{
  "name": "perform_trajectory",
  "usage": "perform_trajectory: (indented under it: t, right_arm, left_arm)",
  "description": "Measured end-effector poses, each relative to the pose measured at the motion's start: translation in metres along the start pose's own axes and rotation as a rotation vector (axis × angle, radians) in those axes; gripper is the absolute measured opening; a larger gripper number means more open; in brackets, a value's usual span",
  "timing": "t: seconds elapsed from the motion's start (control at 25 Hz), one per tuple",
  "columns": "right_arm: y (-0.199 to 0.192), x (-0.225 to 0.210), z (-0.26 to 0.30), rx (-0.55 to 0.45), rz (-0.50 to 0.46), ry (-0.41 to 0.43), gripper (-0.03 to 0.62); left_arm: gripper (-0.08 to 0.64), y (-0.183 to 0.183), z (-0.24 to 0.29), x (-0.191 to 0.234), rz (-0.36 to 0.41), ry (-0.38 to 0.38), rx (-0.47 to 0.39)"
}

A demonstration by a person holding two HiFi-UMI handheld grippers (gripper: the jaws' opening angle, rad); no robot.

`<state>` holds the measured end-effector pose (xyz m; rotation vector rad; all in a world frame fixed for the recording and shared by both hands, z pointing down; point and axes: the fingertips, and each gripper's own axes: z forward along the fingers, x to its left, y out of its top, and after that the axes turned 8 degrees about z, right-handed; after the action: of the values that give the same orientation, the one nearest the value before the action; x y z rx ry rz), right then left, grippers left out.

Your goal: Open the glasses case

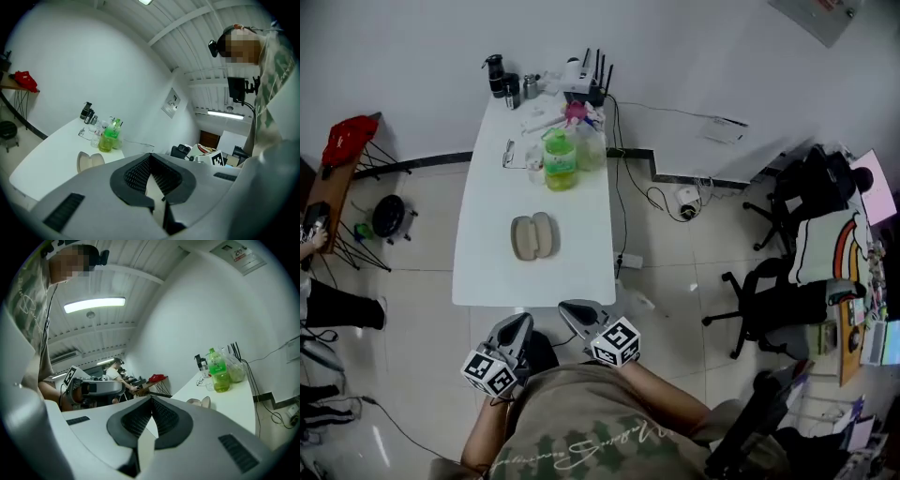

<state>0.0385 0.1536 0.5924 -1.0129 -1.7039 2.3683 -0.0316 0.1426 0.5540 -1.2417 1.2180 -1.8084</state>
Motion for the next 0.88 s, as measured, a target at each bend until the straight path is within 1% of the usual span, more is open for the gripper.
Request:
perform_trajectory:
  t: [0.12,0.24,0.32,0.4,0.48,0.56,0.64,0.76,0.88]
  right_arm:
    - [-0.003,0.0,-0.031,-0.022,-0.015,0.005,0.009]
    - [-0.008,0.0,-0.057,-0.036,-0.045,0.003,0.009]
    - [-0.015,0.003,-0.077,-0.025,-0.039,0.006,0.009]
    - [-0.022,0.009,-0.095,-0.007,-0.034,0.007,0.009]
    - [-0.025,0.013,-0.109,0.001,-0.033,-0.003,0.009]
    - [-0.024,0.015,-0.121,-0.006,-0.03,-0.017,0.009]
    - [-0.023,0.015,-0.131,-0.02,-0.027,-0.034,0.009]
    - [-0.025,0.013,-0.141,-0.035,-0.024,-0.055,0.009]
    - [-0.031,0.017,-0.149,-0.041,-0.029,-0.068,0.009]
  left_arm:
    - [0.008,-0.013,0.001,-0.034,0.006,0.001,-0.008]
    - [0.008,-0.03,0.003,-0.057,-0.001,0.038,0.003]
    - [0.008,-0.041,0.003,-0.077,-0.005,0.054,0.002]
    - [0.008,-0.051,0.0,-0.098,0.001,0.044,-0.002]
    - [0.008,-0.058,-0.002,-0.114,0.007,0.033,0.017]
    - [0.008,-0.064,-0.001,-0.125,0.011,0.021,0.043]
    - [0.008,-0.069,0.002,-0.131,0.013,0.001,0.051]
    - [0.008,-0.067,0.008,-0.133,-0.002,-0.017,0.028]
    - [0.008,-0.062,0.008,-0.139,0.015,-0.029,0.018]
